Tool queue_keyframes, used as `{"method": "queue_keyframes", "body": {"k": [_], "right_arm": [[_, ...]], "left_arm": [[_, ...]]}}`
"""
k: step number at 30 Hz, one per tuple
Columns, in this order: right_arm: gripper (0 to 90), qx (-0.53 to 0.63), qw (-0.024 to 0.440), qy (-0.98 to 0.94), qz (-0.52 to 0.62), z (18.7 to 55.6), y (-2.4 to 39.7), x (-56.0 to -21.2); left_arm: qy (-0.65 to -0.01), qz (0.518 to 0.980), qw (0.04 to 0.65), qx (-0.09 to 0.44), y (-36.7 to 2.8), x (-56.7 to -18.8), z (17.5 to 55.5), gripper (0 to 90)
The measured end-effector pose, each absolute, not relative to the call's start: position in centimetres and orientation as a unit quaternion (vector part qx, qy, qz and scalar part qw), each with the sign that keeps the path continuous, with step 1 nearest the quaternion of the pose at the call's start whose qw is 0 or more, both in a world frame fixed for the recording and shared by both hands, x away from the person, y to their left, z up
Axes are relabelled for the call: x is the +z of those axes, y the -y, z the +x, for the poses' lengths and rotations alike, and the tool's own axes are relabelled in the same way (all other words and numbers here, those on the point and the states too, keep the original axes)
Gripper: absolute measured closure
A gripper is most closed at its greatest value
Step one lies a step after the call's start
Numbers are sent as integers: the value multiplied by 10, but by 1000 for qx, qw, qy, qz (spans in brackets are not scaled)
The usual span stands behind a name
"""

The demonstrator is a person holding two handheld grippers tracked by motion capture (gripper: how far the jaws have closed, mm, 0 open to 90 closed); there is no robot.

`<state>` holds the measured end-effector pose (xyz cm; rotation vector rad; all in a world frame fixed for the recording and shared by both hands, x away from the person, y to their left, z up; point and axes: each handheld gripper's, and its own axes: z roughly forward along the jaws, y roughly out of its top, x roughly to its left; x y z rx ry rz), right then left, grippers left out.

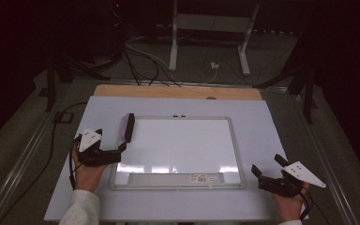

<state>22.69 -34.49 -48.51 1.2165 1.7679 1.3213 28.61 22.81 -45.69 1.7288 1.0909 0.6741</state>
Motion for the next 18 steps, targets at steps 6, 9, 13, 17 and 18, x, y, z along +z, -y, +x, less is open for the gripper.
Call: {"method": "queue_keyframes", "body": {"k": [6,9,13,17,18], "right_arm": [[3,499,306,-670,457,227,344,-485],[3,499,306,-670,456,227,342,-485],[3,500,306,-672,453,227,342,-485],[3,501,306,-671,453,228,342,-485],[3,501,307,-671,452,228,342,-485]], "left_arm": [[-440,697,485,294,-238,-463,262,5],[-439,692,486,305,-242,-467,254,5],[-438,686,494,305,-245,-472,247,5],[-436,681,504,304,-248,-475,242,5],[-437,679,507,302,-248,-476,241,5]]}}
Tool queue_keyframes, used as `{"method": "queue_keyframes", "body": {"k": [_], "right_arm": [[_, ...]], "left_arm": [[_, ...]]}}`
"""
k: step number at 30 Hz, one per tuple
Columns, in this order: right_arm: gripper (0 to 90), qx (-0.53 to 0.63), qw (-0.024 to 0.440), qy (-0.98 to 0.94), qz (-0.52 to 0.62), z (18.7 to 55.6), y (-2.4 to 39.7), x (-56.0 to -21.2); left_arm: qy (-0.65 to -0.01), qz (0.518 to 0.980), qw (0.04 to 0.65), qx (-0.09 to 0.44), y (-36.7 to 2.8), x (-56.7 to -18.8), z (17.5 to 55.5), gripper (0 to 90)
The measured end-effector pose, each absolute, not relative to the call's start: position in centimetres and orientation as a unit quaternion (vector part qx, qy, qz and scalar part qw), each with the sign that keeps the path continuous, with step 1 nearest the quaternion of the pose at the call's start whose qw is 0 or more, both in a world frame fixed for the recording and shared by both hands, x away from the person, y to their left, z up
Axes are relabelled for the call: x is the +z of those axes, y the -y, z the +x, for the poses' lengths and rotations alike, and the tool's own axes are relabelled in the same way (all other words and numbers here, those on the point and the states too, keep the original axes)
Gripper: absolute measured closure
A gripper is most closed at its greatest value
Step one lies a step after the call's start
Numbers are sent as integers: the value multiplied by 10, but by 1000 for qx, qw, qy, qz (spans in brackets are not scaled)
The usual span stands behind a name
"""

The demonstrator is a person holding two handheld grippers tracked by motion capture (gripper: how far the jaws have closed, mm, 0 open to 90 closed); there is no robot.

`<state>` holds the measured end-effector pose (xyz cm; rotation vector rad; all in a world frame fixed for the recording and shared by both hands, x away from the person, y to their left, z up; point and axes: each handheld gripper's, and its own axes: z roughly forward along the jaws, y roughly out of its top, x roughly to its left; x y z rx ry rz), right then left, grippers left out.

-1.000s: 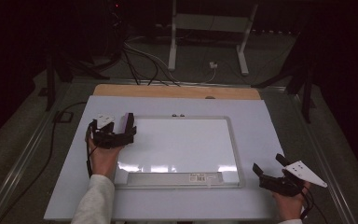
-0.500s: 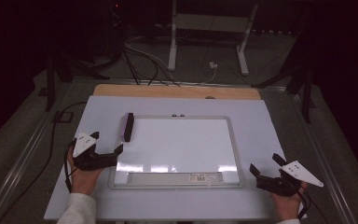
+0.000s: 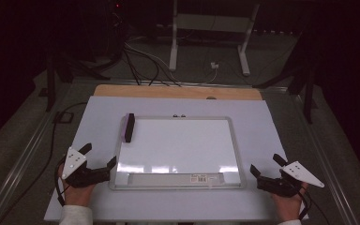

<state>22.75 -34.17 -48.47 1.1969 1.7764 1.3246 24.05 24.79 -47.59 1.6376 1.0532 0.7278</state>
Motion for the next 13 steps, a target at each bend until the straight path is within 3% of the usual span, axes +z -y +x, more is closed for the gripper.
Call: {"method": "queue_keyframes", "body": {"k": [6,13], "right_arm": [[3,499,306,-673,453,228,341,-485],[3,495,307,-672,458,229,343,-486]], "left_arm": [[-429,693,500,293,-244,-482,237,6],[-442,676,510,295,-251,-483,236,6]]}}
